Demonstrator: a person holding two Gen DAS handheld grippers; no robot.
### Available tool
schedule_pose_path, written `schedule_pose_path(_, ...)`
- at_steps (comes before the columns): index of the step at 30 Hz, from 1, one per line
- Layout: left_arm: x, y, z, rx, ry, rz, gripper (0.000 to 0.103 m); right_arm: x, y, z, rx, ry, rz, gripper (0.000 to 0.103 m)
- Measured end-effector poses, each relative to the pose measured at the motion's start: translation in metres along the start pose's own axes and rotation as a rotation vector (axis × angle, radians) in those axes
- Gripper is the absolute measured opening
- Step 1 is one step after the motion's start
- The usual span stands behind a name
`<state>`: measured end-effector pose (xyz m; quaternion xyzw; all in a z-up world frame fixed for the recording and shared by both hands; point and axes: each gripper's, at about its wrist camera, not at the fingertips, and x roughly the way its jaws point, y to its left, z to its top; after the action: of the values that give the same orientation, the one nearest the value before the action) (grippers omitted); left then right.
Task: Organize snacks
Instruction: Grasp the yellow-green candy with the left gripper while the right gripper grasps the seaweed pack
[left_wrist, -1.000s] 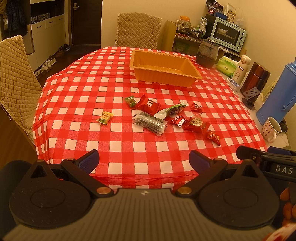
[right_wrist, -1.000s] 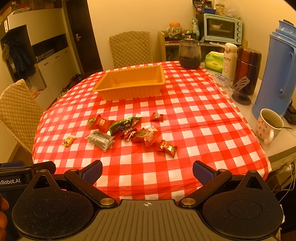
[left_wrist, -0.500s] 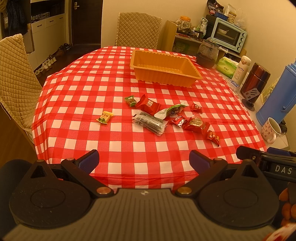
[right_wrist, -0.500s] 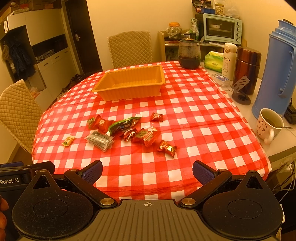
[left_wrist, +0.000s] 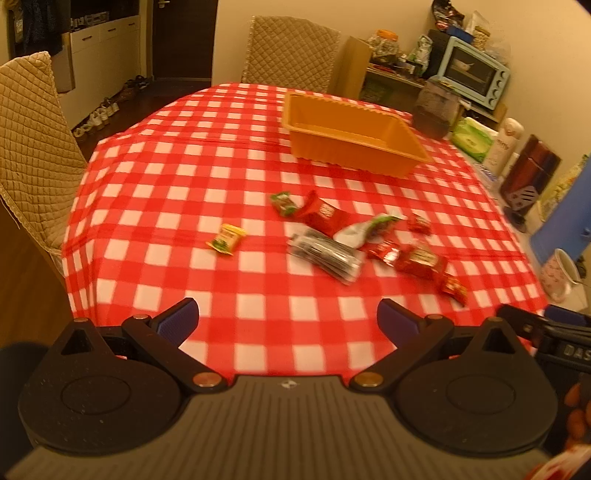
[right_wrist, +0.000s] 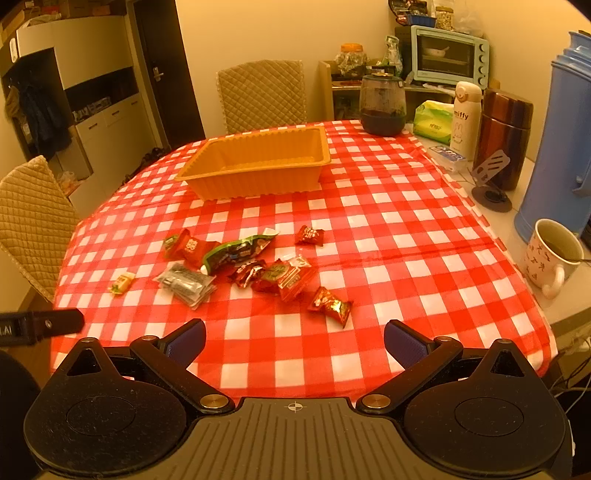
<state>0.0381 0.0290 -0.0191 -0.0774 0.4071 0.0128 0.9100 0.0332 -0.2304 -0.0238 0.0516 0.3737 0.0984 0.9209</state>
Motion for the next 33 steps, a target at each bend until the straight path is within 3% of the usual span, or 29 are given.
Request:
schedule_pose_path(4,0.022,0.017,0.012,0.018,-0.001,0.034,0.096,0.015,-0.003,0.004,0.008,0.000,0.011,0.102)
schedule_pose_path(7,0.042,0.030,0.020,0.035,0.015,0.050,0.091,0.029,-0.001,0.006,0.009,0.011,0.032,0.087)
schedule_pose_path(13,0.082,0.048,0.037,0.092,0.052,0.062,0.084,0.064,0.009,0.008,-0.002,0.045,0.053,0.079)
schedule_pose_path(18,0.116,0.057,0.047,0.134,0.092,0.034,0.069,0.090,0.018,0.012,-0.022,0.064,0.106,0.068)
schedule_pose_path(22,0.136,0.059,0.052,0.179,0.118,0.010,0.059,0.103,0.032,0.016,-0.062,0.047,0.152,0.066)
schedule_pose_path(30,0.154,0.057,0.054,0.264,0.148,-0.022,0.028,0.135,0.058,0.018,-0.143,0.074,0.225,0.066)
schedule_pose_path(33,0.154,0.057,0.053,0.266,0.144,-0.026,0.026,0.145,0.064,0.018,-0.169,0.083,0.245,0.066)
